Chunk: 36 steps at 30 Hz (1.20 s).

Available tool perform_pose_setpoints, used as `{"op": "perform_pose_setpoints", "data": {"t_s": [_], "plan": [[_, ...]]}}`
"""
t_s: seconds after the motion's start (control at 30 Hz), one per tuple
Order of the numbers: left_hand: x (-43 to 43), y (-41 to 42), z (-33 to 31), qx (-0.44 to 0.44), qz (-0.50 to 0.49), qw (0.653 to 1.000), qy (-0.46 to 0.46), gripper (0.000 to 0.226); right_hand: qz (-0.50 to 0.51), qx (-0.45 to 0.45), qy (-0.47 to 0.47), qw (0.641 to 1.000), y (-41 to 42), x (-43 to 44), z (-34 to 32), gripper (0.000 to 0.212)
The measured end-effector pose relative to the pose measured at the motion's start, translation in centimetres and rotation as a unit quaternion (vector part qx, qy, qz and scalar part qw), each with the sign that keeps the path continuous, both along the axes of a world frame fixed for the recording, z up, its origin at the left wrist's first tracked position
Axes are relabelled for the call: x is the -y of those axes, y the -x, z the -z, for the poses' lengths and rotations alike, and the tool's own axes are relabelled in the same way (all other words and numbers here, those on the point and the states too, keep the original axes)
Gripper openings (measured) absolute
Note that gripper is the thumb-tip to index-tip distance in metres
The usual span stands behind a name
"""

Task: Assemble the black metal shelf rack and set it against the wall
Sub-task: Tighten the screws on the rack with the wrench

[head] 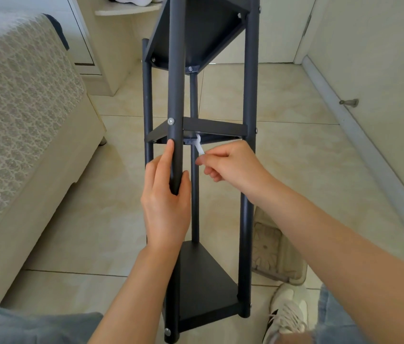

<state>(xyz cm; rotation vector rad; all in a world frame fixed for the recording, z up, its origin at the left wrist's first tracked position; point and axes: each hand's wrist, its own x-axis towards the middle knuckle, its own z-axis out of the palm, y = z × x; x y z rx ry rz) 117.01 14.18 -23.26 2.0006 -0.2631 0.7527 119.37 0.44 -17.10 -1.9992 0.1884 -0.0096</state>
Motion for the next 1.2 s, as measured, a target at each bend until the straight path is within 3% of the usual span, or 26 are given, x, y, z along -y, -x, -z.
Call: {"op": "perform_pose_setpoints", "data": {"t_s": [0.4,0.7,0.9,1.2], "plan": [[-0.4,-0.3,0.3,-0.005,-0.008,1.000,-0.012,0.058,0.043,0.007,-0.070,0.997,-0.6,-1.8,0.4,0.014],[-1.1,-0.5,0.3,-0.002,-0.015,1.000,-0.016,0.058,0.004,0.069,-0.017,0.997,-1.5,-2.1,0.3,0.017],[-1.5,-0.3,0.3,-0.002,-0.013,1.000,-0.022,0.059,-0.030,0.110,0.006,0.993,-2.3,-2.8,0.7,0.031],[-1.5,-0.3,0.3,-0.003,-0.011,1.000,-0.023,0.059,0.016,0.192,-0.002,0.981,-2.5,-3.9,2.8,0.028]]}}
